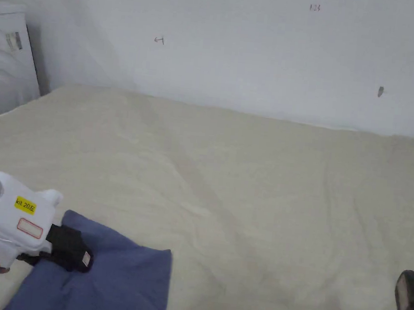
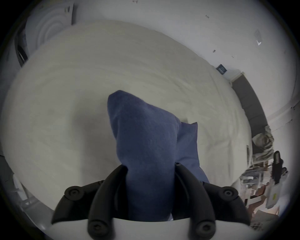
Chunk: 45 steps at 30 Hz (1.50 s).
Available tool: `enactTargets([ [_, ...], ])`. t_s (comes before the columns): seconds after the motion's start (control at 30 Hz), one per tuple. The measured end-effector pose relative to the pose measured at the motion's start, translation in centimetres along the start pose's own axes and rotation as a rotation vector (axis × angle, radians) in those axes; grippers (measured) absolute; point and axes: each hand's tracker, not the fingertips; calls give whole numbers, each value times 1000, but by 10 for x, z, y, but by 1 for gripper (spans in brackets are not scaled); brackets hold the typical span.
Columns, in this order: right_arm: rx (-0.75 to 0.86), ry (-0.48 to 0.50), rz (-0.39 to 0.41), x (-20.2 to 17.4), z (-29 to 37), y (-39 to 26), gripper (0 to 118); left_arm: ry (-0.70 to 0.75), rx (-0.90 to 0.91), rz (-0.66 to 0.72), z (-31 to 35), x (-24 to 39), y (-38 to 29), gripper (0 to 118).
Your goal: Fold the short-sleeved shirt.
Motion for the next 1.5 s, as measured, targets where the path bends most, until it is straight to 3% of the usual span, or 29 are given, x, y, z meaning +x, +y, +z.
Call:
enactTargets([
  [0.1, 23, 1, -14, -19, -10, 11, 0, 14, 12, 49, 17, -32, 13, 32],
  [0.33, 27, -29, 9, -38, -23, 5, 0, 298, 20, -15, 31, -77, 38, 32],
  [0.5, -4, -28, 32, -46, -36, 2, 0, 403, 48, -2, 34, -108, 57, 32],
  [0.63, -20, -29, 36, -45, -41, 0, 0, 676, 57, -80, 18, -126, 70, 32],
  [0.7, -43, -28, 16, -43, -46, 1, 0, 733, 65, -104, 9, -135, 74, 33],
  [0.8, -52, -17, -3, -39, -48, 2, 0, 731, 75, -28, 5, -141, 71, 102],
  [0.83, -56, -15, 4, -37, -48, 2, 0, 735, 92, -22, 7, -142, 68, 118],
  [0.93, -64, -14, 11, -31, -49, 2, 0, 715, 127, 10, 21, -138, 61, 118],
  [1.0, -67, -12, -5, -25, -47, 1, 0, 630, 157, 37, 33, -134, 56, 118],
  [1.07, -72, -11, -11, -22, -46, 3, 0, 602, 211, 59, 49, -122, 50, 112],
  [1.1, -71, -8, -11, -22, -44, 3, 0, 588, 257, 53, 56, -112, 45, 100],
  [1.2, -73, 13, 0, -17, -40, 6, 0, 529, 393, 20, 73, -69, 20, 33],
  [1.23, -75, 19, 1, -14, -38, 7, 0, 507, 454, -8, 76, -49, 6, 1],
  [1.33, -58, 34, 2, -6, -28, 11, 0, 529, 681, -81, 78, 23, -41, 0],
  [1.4, -48, 36, 7, -1, -22, 16, 0, 398, 713, -95, 79, 69, -69, 0],
  [1.5, -38, 52, -6, 14, -15, 21, 0, 366, 783, -178, 68, 140, -108, 0],
])
